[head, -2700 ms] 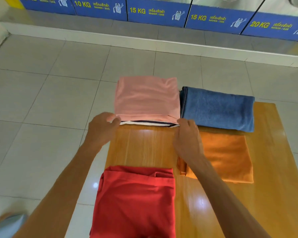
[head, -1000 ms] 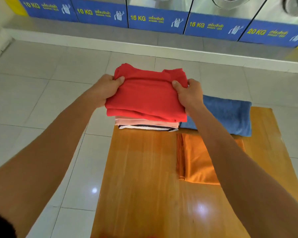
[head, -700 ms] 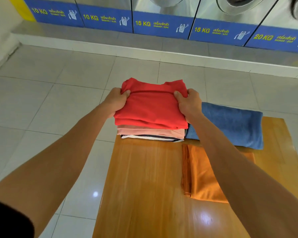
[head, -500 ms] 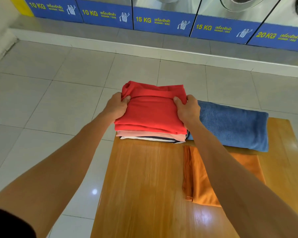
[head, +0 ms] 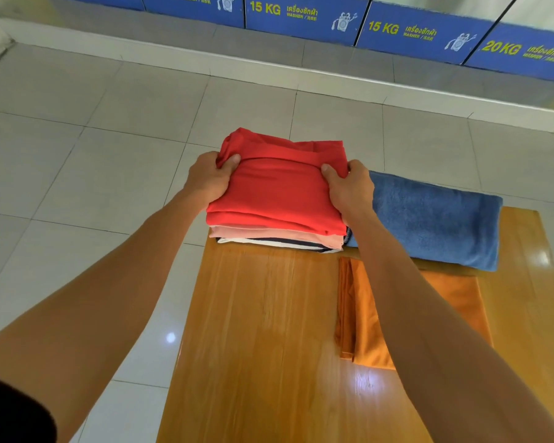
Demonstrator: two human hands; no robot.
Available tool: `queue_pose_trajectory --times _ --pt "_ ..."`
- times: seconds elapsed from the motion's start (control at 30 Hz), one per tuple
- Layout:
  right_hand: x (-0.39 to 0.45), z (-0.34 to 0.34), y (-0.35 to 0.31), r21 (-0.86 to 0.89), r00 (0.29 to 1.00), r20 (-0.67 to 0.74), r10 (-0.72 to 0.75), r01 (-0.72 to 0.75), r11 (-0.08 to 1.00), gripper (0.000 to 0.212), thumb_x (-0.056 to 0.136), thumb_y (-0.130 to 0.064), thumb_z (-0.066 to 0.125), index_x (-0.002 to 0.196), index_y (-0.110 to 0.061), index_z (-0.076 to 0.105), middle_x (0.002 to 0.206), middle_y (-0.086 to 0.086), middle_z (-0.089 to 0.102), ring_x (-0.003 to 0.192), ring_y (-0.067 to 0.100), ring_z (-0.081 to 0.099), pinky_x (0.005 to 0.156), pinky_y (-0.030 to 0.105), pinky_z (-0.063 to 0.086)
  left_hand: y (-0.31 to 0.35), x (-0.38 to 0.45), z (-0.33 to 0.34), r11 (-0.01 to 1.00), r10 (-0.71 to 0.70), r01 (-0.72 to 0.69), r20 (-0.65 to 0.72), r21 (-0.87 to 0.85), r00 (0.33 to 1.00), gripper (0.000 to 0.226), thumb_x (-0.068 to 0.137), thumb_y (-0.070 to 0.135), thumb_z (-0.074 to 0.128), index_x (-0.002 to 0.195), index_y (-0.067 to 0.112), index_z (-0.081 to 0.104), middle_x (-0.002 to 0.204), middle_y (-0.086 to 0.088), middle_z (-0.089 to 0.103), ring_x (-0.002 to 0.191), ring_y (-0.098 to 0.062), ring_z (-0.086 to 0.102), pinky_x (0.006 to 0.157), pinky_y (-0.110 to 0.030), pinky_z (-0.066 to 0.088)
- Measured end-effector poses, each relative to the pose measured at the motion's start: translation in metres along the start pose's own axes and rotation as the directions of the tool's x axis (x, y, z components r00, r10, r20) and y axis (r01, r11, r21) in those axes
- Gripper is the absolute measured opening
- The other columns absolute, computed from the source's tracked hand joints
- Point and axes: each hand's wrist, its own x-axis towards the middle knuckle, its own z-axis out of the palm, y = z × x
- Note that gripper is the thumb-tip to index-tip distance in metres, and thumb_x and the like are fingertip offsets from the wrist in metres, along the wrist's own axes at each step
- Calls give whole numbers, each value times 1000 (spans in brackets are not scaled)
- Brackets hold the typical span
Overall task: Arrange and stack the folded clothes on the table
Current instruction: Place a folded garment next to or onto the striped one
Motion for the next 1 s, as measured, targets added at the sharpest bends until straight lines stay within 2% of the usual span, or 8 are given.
queue_pose_trajectory --times 0.27,0.33,0.4,0.5,0.67,0.87,0.93,1.0 --pt "-20 -12 -20 -104 997 45 66 -61 993 38 100 -29 54 126 -2 48 118 15 60 97 26 54 74 31 37 1 -12 -7 991 -87 81 -46 -106 995 64 88 63 51 121 8 61 115 -10 65 106 -28 60 88 -37 47" --pt "-37 -17 -22 -137 998 14 60 -58 989 36 101 -19 50 132 -1 45 121 16 60 91 22 49 72 31 37 -2 -20 -9 987 -87 75 -79 -145 993 54 92 60 48 106 11 65 103 -7 65 97 -25 61 85 -38 48" --pt "-61 -24 -16 -164 999 -43 21 -27 986 33 100 -11 47 132 -3 46 122 15 61 92 22 51 73 31 38 -5 -39 -12 984 -62 27 -195 -176 979 48 97 54 40 85 12 62 83 -2 60 79 -19 57 77 -38 47" --pt "-102 -37 1 -185 994 -100 -36 17 983 33 98 -10 50 130 -5 52 123 12 62 108 26 58 80 25 37 -10 -80 -19 967 -55 -36 -347 -251 936 46 101 46 35 100 11 66 98 0 68 92 -18 64 88 -40 51" --pt "-195 -47 46 -238 1000 -20 -21 16 971 28 93 -17 55 118 -10 63 113 9 70 105 26 63 87 29 43 -42 -180 -17 942 -107 20 -243 -335 964 36 98 50 38 98 25 64 101 2 71 96 -13 66 92 -42 53" --pt "-314 -62 113 -322 972 226 66 10 947 21 94 -16 56 110 -10 68 108 7 74 99 25 69 84 24 45 -113 -320 -13 956 -242 221 -89 -194 966 37 91 56 43 98 29 67 98 7 71 95 -12 67 88 -38 55" --pt "-345 -74 126 -376 945 290 150 -31 926 22 96 -19 53 112 -11 68 111 4 73 103 22 68 80 19 40 -138 -363 -13 964 -263 266 -120 8 957 45 92 57 42 108 21 64 105 6 68 100 -13 63 87 -27 49" --pt "-370 -84 134 -410 914 330 235 -86 908 24 98 -27 52 113 -13 66 112 3 72 106 22 66 80 22 40 -159 -398 -14 923 -328 342 -104 175 939 69 87 71 37 121 14 57 113 -3 65 110 -23 59 94 -37 47"
